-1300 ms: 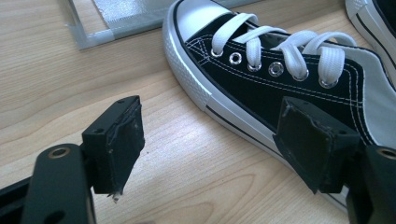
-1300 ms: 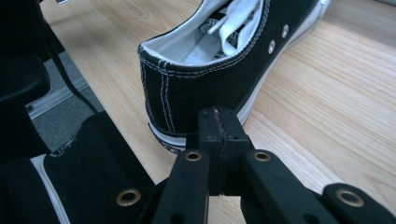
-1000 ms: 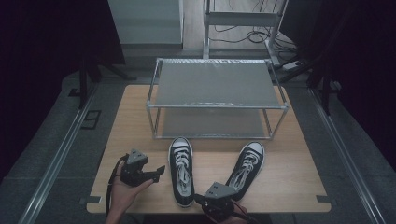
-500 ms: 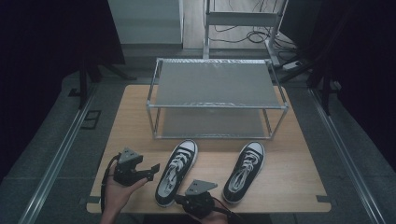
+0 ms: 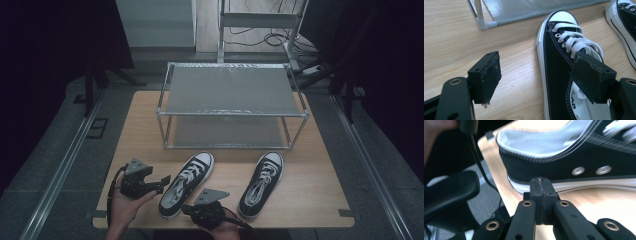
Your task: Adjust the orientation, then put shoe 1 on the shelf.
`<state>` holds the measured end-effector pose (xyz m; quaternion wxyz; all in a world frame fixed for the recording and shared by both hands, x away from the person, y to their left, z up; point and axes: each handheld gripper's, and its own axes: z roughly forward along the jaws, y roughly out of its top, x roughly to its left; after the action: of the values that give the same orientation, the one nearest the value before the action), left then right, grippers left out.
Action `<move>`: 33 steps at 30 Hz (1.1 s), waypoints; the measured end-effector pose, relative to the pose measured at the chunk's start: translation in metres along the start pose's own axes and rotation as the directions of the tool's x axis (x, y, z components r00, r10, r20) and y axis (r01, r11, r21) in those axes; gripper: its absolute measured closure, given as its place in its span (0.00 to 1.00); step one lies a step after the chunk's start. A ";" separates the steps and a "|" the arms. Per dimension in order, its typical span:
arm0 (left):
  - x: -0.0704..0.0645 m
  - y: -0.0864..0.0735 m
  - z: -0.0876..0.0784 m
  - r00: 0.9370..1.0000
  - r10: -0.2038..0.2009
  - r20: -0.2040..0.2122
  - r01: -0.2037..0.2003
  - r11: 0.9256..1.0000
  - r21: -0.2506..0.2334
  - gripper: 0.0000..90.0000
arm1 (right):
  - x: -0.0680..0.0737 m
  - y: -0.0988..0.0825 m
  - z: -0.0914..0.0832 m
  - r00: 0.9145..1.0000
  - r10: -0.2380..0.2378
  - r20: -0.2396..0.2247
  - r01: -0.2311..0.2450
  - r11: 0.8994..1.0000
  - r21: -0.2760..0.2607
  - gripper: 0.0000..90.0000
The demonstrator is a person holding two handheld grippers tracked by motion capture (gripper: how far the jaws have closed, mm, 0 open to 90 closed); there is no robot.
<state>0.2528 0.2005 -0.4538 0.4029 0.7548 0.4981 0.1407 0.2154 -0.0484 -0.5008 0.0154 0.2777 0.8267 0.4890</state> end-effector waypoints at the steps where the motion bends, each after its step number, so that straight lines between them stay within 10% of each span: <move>1: 0.000 0.000 0.000 1.000 -0.001 0.004 0.001 1.000 -0.001 0.26 | 0.000 0.002 -0.005 1.000 -0.002 0.007 0.003 1.000 -0.011 0.97; 17: -0.018 0.010 -0.007 0.993 0.027 0.112 -0.027 1.000 0.000 0.21 | -0.020 0.021 -0.092 0.990 0.017 0.138 0.002 0.991 -0.132 0.66; 33: -0.045 0.022 0.026 0.988 0.063 0.144 -0.082 0.988 0.129 0.12 | -0.044 0.013 -0.130 0.979 0.091 0.182 -0.058 0.983 -0.176 0.55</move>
<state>0.2622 0.1449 -0.4452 0.3796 0.8060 0.4491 0.0682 0.2200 -0.1687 -0.4327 0.0989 0.3515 0.7659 0.5293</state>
